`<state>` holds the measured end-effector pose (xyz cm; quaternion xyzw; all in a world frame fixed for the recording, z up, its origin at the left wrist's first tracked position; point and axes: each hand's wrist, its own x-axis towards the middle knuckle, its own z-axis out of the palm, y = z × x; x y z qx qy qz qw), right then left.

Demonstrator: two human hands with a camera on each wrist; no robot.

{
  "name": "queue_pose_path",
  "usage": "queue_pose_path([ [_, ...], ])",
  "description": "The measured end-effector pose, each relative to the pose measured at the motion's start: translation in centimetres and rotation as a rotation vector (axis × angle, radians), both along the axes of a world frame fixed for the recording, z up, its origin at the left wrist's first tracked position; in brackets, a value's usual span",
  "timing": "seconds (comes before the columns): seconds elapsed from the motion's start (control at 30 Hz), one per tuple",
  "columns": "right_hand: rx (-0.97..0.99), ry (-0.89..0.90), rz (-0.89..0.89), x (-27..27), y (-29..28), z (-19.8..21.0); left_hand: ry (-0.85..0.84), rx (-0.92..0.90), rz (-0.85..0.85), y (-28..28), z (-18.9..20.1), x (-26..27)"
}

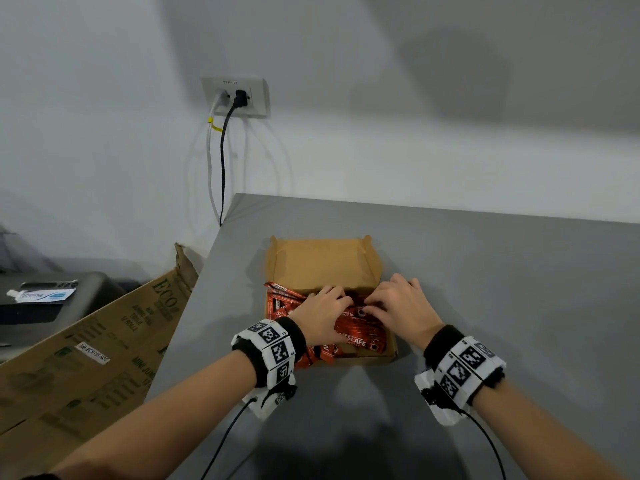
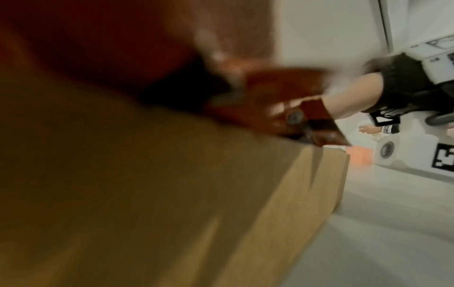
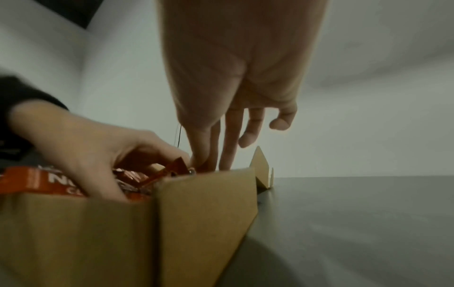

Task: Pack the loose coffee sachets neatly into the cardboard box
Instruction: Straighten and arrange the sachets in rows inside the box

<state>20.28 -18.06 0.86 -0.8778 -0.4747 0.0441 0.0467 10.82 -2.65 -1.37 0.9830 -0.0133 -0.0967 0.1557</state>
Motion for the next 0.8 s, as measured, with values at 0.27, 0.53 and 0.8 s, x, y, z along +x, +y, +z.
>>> queue_pose_path([
  [0.27, -0.065, -0.097, 0.007, -1.1, -0.1, -0.4, 0.019, 0.008, -0.005, 0.1, 0.1, -0.1],
  [0.53, -0.090, -0.038, -0.035, -0.9, 0.3, -0.2, 0.012, -0.006, 0.004, 0.3, -0.1, -0.1],
  [0.8, -0.048, 0.008, 0.075, -2.4, 0.3, -0.1, 0.021, -0.020, 0.009, 0.3, 0.0, 0.0],
])
